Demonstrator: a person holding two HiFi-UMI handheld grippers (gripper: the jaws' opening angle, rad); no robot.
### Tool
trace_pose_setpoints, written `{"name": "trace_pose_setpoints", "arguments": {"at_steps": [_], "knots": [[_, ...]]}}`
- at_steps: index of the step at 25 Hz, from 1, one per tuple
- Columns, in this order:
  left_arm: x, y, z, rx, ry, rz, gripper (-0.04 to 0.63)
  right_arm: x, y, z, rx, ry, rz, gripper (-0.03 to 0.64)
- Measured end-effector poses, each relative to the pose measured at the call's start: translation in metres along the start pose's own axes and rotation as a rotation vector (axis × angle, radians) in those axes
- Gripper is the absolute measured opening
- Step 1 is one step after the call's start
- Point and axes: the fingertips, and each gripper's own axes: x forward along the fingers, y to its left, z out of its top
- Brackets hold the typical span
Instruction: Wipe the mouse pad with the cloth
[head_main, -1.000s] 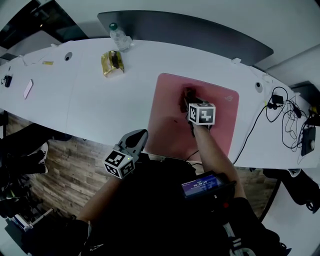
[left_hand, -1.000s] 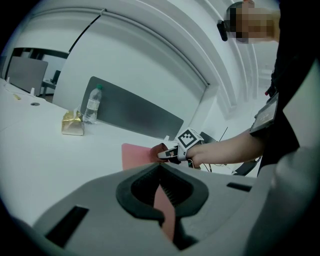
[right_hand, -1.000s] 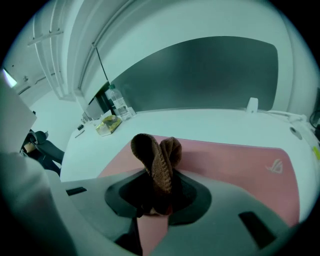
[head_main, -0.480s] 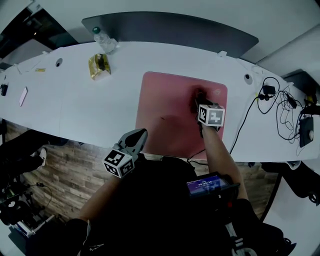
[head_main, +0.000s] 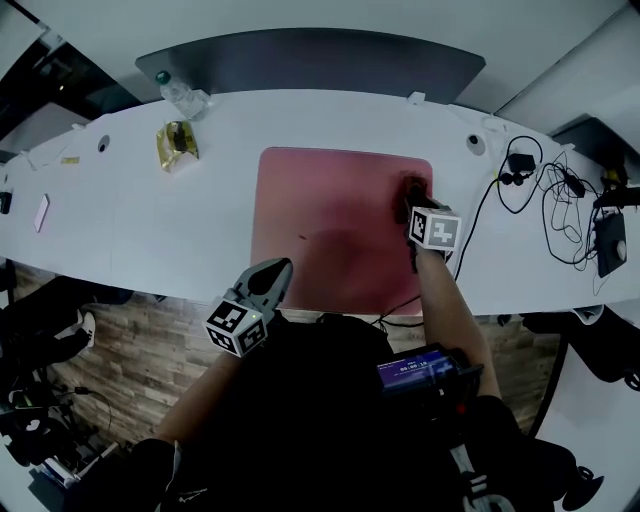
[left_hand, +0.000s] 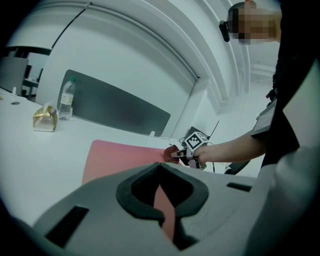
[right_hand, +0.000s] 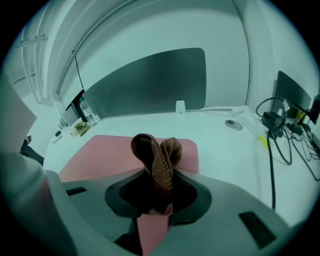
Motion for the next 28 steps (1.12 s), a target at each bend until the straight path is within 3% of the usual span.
{"name": "trace_pose_setpoints", "arguments": {"at_steps": [15,28], "knots": [[0.010,-0.022,-0.002,0.007,-0.011,0.013,0.008,-0.025,-0.090,-0.009,0.079,-0.030,-0.110,0.120],[0.004,-0.014,0.000,-0.019,-0.019,0.033,0.009,-0.030,-0.112,0.031,-0.016,-0.045,-0.185,0.120]]}}
